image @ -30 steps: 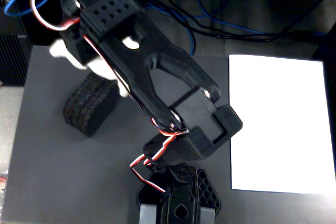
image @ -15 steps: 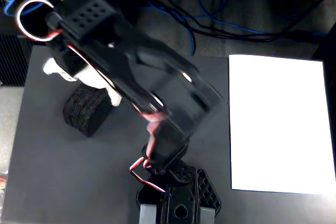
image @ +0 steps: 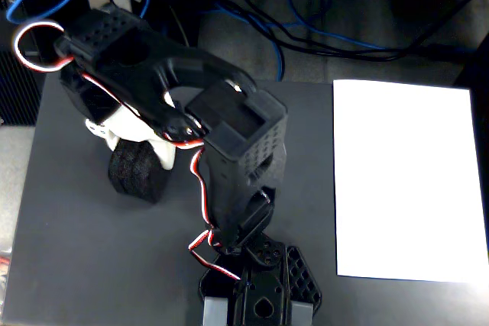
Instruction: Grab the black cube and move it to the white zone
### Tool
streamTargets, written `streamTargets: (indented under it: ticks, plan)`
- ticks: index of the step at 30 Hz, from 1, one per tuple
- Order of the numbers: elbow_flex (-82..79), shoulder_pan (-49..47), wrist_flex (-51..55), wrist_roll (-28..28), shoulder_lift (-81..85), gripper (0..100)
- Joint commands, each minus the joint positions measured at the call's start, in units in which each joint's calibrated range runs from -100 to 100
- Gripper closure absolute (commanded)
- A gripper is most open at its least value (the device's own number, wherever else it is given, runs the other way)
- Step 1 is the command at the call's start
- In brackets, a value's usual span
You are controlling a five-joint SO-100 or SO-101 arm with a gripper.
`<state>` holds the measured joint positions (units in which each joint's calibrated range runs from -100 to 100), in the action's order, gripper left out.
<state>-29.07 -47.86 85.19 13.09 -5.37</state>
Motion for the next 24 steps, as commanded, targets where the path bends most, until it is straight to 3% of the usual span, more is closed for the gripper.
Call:
streamTargets:
  ticks: [1,7,10,16,20,24]
  plan:
    - [-2.5,0.0,-4.4,-0.3,0.6,94]
    - [-2.2,0.5,-4.3,-0.6,1.0,99]
    - [3.0,-0.1,-3.3,-5.3,1.7,99]
    - [27.2,0.5,12.9,-8.1,1.8,99]
    - [31.0,0.9,14.2,-12.6,1.8,99]
    - [30.2,13.2,14.3,-12.7,9.3,99]
